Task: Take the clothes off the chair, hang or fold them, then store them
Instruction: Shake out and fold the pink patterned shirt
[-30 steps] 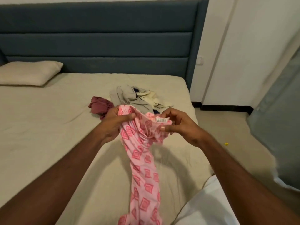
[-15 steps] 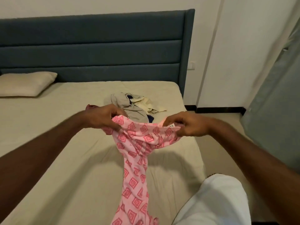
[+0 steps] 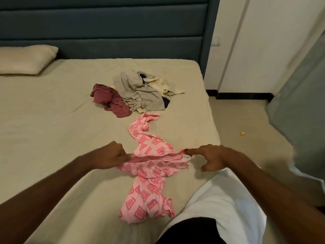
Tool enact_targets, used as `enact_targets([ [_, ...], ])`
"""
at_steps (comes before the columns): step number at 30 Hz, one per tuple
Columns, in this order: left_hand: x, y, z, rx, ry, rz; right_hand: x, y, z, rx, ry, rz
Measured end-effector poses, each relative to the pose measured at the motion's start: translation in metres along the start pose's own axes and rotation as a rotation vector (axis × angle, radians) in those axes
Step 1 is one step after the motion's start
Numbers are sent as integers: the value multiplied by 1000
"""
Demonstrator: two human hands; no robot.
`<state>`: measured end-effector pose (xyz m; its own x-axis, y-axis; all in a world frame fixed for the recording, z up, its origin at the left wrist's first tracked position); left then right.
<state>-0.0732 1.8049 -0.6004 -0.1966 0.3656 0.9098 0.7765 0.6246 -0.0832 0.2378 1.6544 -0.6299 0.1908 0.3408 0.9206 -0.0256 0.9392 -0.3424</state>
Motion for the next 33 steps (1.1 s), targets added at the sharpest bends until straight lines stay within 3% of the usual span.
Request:
enact_targets([
  [3, -17, -6, 7, 72, 30, -38, -12, 14, 6, 33, 376, -73],
  [5, -21, -9, 12, 81, 57, -65, -16, 23, 9, -3, 421, -131],
  [10, 6, 0, -11, -37, -12, -210, 1, 36, 43, 84, 245, -394],
  [14, 48, 18, -49, -222, -56, -307, 25, 63, 79, 238, 268, -420],
  [17, 74, 27, -66, -345, 17, -270, 40, 80, 95, 258, 174, -411],
  [23, 107, 40, -31, -384, 422, -112, 133, 68, 45, 57, -79, -544],
  [26, 127, 52, -38, -349, 370, -79, 200, 46, 42, 41, -168, -590],
  [29, 153, 48, -81, -352, 95, -10, 272, 13, 30, 3, -304, -633],
  [31, 180, 43, -116, -383, -52, -121, 312, -11, 13, -35, -313, -624],
  [33, 217, 34, -157, -549, -40, -415, 344, -34, -6, -98, -333, -644],
])
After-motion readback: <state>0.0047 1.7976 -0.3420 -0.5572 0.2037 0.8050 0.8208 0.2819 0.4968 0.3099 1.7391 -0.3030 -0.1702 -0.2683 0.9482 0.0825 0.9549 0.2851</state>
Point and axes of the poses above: each hand's wrist, its own y-axis towards the middle knuckle, its own x-axis out of the back of the hand, z = x × y, the point moved 6 cm from there along y, towards the middle knuckle, and after that the axes turned 13 degrees about -z, right-handed, at the moved point
